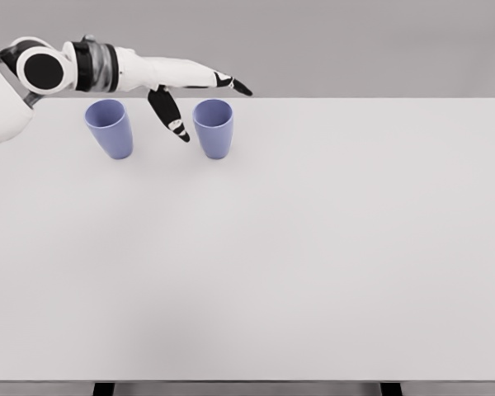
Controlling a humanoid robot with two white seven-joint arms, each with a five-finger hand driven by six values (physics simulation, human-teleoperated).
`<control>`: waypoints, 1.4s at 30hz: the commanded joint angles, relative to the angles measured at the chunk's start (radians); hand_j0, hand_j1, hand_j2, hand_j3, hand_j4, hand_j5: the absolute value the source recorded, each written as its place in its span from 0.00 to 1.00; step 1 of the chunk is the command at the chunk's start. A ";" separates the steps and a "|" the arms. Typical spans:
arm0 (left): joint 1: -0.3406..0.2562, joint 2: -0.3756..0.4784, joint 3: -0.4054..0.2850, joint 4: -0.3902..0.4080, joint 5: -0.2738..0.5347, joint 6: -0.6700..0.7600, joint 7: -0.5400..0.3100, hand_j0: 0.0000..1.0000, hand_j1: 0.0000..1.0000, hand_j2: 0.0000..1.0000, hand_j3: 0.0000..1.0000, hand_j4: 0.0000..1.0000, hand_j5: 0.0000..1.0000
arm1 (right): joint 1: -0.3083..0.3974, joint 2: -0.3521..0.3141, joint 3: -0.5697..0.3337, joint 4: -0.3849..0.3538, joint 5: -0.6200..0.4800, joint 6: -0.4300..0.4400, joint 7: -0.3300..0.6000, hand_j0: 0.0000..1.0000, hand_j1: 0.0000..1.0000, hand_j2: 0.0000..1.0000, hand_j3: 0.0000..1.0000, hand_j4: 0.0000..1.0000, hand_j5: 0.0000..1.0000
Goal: Place the right cup on the left cup with left arm
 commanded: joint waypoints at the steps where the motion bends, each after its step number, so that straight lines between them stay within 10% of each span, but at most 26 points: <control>1: 0.000 -0.015 -0.021 0.040 0.005 0.002 0.000 1.00 1.00 1.00 1.00 1.00 1.00 | 0.000 0.000 0.000 -0.001 0.001 -0.001 0.000 1.00 1.00 1.00 1.00 1.00 1.00; 17: -0.011 -0.182 -0.009 0.405 -0.062 -0.038 0.000 1.00 1.00 1.00 1.00 1.00 1.00 | 0.000 0.000 0.000 -0.001 0.001 -0.001 0.000 1.00 1.00 1.00 1.00 1.00 1.00; 42: 0.006 -0.242 -0.023 0.434 -0.105 -0.035 0.059 1.00 1.00 1.00 1.00 1.00 1.00 | 0.000 0.000 0.000 0.001 0.001 -0.001 0.000 1.00 1.00 1.00 1.00 1.00 1.00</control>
